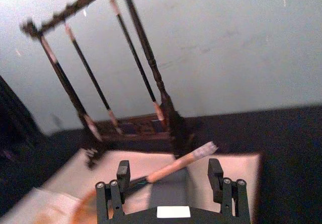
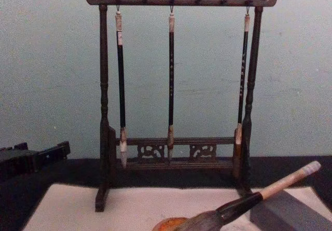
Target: Pick up the brush from the inkstone, write on the paper, then place the brush back to its original position.
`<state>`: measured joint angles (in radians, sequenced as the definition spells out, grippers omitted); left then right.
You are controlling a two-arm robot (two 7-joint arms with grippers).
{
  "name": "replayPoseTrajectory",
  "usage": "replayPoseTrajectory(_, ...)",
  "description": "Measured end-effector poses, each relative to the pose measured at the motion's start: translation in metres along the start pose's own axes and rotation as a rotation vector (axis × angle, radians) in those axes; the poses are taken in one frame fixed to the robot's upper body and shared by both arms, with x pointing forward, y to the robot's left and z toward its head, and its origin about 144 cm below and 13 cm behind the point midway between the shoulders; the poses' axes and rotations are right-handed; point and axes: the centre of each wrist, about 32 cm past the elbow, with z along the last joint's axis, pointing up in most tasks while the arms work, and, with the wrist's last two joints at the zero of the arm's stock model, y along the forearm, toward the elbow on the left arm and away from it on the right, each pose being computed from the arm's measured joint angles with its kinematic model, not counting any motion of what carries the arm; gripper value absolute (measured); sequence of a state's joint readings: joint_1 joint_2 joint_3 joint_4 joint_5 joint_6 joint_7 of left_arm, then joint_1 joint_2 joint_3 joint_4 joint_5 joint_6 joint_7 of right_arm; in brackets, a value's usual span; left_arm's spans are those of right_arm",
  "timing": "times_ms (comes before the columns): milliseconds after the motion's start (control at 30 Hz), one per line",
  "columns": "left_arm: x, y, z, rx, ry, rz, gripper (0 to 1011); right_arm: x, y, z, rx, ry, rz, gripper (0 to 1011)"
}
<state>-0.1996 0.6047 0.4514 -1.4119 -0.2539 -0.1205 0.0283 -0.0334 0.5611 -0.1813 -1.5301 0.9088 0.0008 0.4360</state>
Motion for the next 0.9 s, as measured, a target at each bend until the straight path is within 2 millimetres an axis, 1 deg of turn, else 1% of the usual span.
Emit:
replayPoseTrajectory(33,0.0,0.0,0.0,0.0,0.0,0.0,1002,0.004,0.001,-0.002,0.0,0.079,0.014,1001)
replayPoseTrajectory(67,0.0,0.0,0.0,0.0,0.0,0.0,1002,0.004,0.001,-0.002,0.0,0.079,0.014,1001)
replayPoseTrajectory(233,0.0,0.0,0.0,0.0,0.0,0.0,1002,0.014,0.003,-0.007,-0.002,0.295,0.03,1001)
replayPoseTrajectory(333,0.0,0.0,0.0,0.0,0.0,0.0,1002,0.017,0.004,-0.01,-0.003,0.371,0.029,1001)
replayPoseTrajectory(367,0.0,0.0,0.0,0.0,0.0,0.0,1002,0.017,0.004,-0.01,-0.003,0.371,0.029,1001)
replayPoseTrajectory(500,0.0,0.0,0.0,0.0,0.0,0.0,1002,0.02,0.006,-0.012,-0.002,0.463,0.02,1001)
replayPoseTrajectory(900,0.0,0.0,0.0,0.0,0.0,0.0,1002,0.027,0.015,-0.01,0.004,0.592,0.002,1001)
